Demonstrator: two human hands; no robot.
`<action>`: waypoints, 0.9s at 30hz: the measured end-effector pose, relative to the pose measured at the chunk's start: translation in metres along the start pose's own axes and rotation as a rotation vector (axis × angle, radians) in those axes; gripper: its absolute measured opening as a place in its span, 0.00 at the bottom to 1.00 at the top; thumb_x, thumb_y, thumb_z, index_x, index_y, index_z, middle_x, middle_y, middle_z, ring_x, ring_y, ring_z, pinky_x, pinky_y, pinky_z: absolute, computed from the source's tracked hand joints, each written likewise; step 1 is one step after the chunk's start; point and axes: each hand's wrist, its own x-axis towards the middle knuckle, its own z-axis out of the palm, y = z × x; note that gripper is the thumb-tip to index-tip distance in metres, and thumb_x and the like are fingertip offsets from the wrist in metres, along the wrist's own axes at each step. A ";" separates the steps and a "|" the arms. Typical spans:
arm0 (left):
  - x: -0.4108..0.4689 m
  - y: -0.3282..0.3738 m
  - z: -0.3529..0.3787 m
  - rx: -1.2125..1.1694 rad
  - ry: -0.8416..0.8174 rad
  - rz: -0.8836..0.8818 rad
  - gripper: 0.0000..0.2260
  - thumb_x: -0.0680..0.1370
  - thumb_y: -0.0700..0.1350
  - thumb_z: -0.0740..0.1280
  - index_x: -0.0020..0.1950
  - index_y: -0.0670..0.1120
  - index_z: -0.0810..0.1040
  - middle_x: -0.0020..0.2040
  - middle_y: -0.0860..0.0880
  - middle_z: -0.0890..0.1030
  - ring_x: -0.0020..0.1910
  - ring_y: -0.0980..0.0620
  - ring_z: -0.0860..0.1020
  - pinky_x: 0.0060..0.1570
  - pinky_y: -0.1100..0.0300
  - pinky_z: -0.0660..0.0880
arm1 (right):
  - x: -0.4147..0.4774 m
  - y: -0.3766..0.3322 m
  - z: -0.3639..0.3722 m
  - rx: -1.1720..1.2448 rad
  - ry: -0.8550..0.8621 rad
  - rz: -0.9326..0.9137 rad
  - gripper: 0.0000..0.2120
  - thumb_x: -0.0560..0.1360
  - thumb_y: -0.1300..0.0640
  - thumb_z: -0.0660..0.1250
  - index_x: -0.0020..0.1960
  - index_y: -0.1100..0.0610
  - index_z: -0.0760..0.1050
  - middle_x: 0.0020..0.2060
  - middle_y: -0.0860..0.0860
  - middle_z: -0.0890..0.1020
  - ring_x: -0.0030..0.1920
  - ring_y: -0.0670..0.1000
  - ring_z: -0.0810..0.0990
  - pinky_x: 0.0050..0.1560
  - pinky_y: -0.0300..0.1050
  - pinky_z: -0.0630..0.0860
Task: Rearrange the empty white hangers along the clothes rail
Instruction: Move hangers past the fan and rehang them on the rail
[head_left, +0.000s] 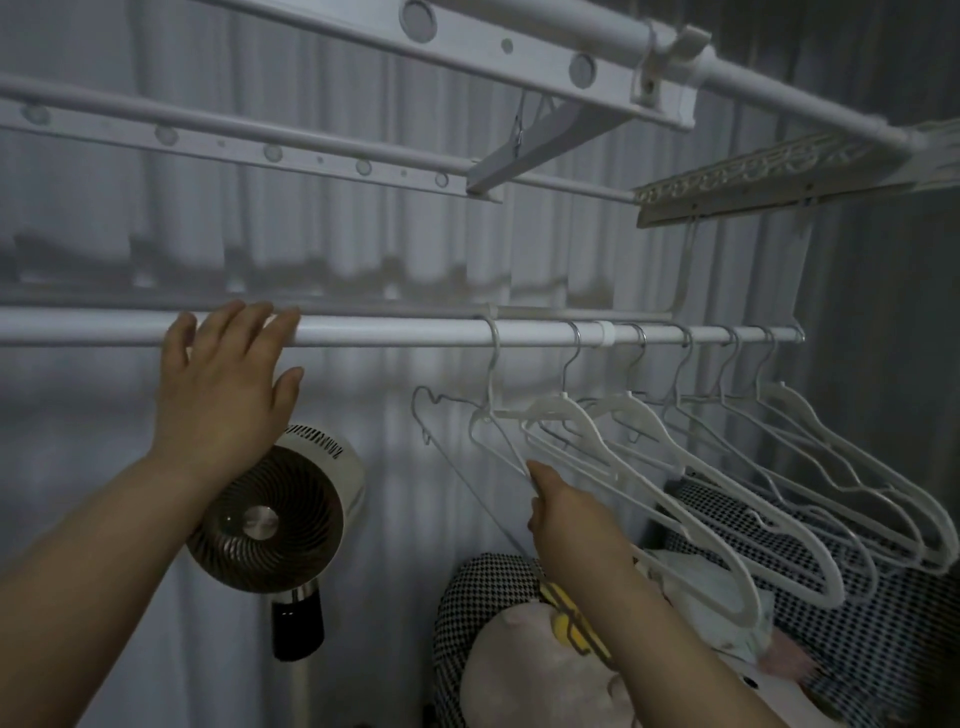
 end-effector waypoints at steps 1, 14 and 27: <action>0.000 0.000 0.000 -0.002 -0.003 -0.002 0.27 0.71 0.52 0.52 0.62 0.38 0.73 0.59 0.35 0.77 0.61 0.35 0.72 0.63 0.40 0.58 | 0.001 0.002 0.000 0.008 0.002 0.011 0.26 0.79 0.63 0.53 0.74 0.49 0.52 0.59 0.59 0.77 0.58 0.56 0.76 0.47 0.42 0.69; 0.001 0.001 0.000 -0.004 -0.055 -0.008 0.29 0.70 0.54 0.51 0.63 0.38 0.72 0.61 0.35 0.75 0.63 0.35 0.70 0.64 0.36 0.58 | 0.010 0.015 -0.001 0.037 0.049 0.013 0.23 0.78 0.65 0.52 0.71 0.51 0.61 0.58 0.58 0.78 0.56 0.56 0.77 0.53 0.44 0.74; -0.018 -0.006 -0.021 -0.145 -0.027 -0.105 0.29 0.70 0.55 0.52 0.61 0.39 0.75 0.62 0.36 0.75 0.64 0.36 0.70 0.65 0.41 0.60 | 0.002 -0.015 -0.027 0.214 0.339 -0.237 0.21 0.77 0.55 0.61 0.69 0.56 0.66 0.66 0.51 0.72 0.67 0.52 0.67 0.63 0.39 0.62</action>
